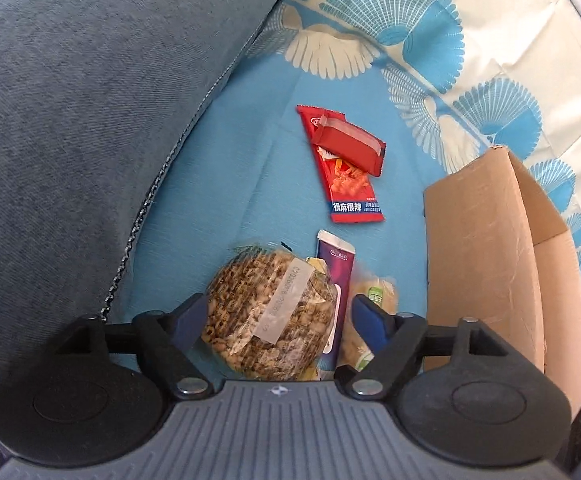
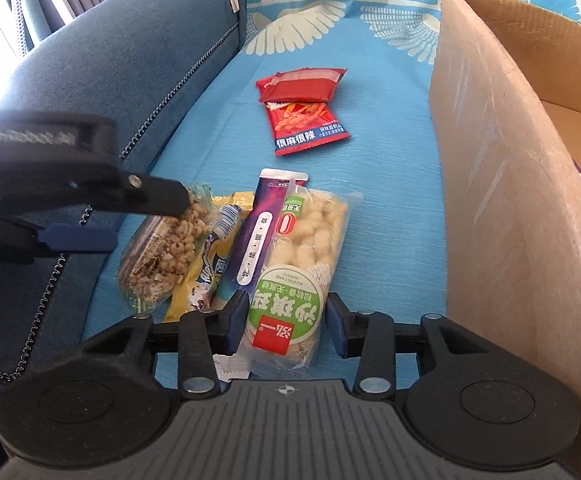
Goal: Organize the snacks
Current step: 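Close the left gripper on the nut bag while the right grasps the white peanut bag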
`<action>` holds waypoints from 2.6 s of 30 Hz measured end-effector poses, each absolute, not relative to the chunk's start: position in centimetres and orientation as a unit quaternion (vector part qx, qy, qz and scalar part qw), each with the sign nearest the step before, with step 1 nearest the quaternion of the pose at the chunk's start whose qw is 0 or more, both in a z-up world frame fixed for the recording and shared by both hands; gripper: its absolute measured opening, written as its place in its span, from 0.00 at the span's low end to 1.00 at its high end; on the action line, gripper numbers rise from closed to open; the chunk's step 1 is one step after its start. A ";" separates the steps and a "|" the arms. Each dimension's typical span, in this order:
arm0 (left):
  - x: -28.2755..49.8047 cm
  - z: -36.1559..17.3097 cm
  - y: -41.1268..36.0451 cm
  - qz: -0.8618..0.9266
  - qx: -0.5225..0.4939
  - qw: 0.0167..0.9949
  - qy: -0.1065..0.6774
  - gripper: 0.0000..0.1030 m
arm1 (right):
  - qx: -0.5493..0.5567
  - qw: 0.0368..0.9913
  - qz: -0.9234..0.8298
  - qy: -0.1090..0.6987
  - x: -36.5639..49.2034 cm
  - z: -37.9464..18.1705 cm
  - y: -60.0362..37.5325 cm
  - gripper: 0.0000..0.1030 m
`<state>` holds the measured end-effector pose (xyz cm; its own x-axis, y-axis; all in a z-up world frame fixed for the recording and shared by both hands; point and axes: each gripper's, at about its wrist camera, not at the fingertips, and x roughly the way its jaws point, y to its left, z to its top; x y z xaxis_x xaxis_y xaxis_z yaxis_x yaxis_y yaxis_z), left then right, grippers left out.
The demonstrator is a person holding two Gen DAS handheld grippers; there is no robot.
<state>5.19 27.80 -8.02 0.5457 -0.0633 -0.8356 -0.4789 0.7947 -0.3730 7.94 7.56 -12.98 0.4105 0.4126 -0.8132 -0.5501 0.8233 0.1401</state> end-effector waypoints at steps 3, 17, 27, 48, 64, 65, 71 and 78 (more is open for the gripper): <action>5.5 -8.3 27.6 0.127 -0.295 0.828 0.460 0.87 | -0.091 0.842 0.301 0.439 7.3 -12.5 7.8 0.48; 6.5 -9.8 27.2 0.142 -0.257 0.811 0.506 0.89 | -0.159 0.820 0.309 0.455 6.4 -14.1 9.8 0.64; 6.3 -10.0 27.5 0.156 -0.257 0.808 0.506 0.51 | -0.156 0.813 0.329 0.454 6.2 -14.0 9.4 0.39; 5.9 -8.8 27.8 0.102 -0.293 0.821 0.479 0.46 | -0.163 0.815 0.324 0.452 5.6 -12.5 7.7 0.43; 6.6 -8.9 27.8 0.146 -0.234 0.835 0.477 0.28 | -0.157 0.816 0.304 0.466 6.5 -13.6 8.9 0.45; 6.7 -8.9 27.6 0.146 -0.228 0.836 0.477 0.28 | -0.156 0.816 0.305 0.466 6.6 -13.6 8.9 0.44; 6.9 -8.5 26.9 0.156 -0.202 0.846 0.467 0.26 | -0.146 0.822 0.305 0.459 6.7 -13.0 8.5 0.37; 6.3 -7.0 26.2 0.167 -0.193 0.865 0.432 0.26 | -0.118 0.846 0.313 0.414 6.4 -10.6 7.1 0.37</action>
